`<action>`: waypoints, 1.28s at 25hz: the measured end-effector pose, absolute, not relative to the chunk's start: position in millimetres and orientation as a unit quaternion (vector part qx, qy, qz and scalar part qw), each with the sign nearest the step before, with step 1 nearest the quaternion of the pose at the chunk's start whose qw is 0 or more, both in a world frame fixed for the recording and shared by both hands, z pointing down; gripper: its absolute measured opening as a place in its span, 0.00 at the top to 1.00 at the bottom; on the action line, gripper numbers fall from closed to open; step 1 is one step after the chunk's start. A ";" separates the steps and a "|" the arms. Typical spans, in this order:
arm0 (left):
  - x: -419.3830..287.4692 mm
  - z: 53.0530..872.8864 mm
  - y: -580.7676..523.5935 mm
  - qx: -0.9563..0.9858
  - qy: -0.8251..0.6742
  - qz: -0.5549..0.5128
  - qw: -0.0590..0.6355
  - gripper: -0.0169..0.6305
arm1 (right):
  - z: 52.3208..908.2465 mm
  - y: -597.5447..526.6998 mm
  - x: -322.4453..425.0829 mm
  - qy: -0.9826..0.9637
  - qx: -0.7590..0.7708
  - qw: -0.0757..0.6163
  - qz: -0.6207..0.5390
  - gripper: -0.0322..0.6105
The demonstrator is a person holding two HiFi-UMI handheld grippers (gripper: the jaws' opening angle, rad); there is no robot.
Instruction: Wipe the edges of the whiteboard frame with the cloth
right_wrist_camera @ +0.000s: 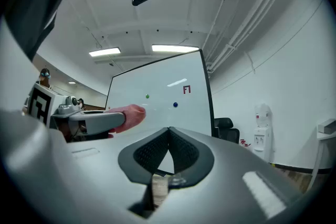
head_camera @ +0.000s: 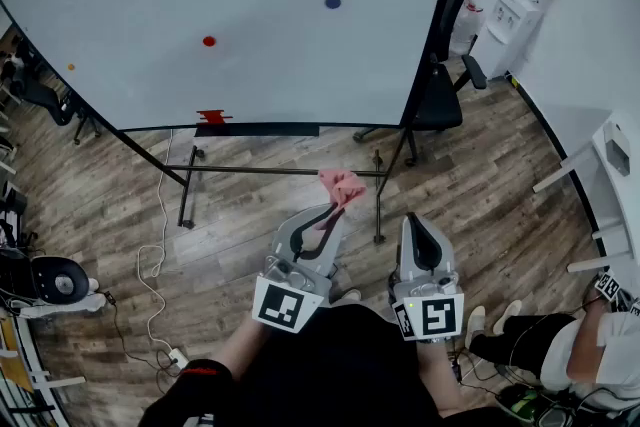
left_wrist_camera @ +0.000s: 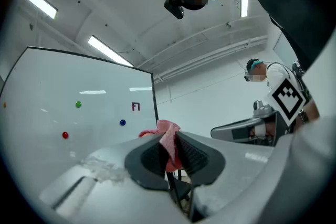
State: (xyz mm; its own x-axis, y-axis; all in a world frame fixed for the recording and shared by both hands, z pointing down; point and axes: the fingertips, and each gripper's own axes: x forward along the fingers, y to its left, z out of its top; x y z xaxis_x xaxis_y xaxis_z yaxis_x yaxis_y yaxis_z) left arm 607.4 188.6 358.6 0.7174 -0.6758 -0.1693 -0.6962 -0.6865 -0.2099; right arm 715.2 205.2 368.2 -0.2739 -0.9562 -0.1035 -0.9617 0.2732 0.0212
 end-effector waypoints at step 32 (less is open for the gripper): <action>567.1 338.4 57.1 -0.922 0.349 0.063 0.155 0.93 | 358.7 81.6 677.0 0.783 -0.620 0.018 0.053 0.95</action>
State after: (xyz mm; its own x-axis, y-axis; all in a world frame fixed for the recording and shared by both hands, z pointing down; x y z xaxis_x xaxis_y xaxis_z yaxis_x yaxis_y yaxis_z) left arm 567.1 57.1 338.4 0.7482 -0.6244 -0.2243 -0.6634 -0.7079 -0.2424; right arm 677.0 81.6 358.7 -0.2313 -0.9684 -0.0937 -0.9722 0.2263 0.0608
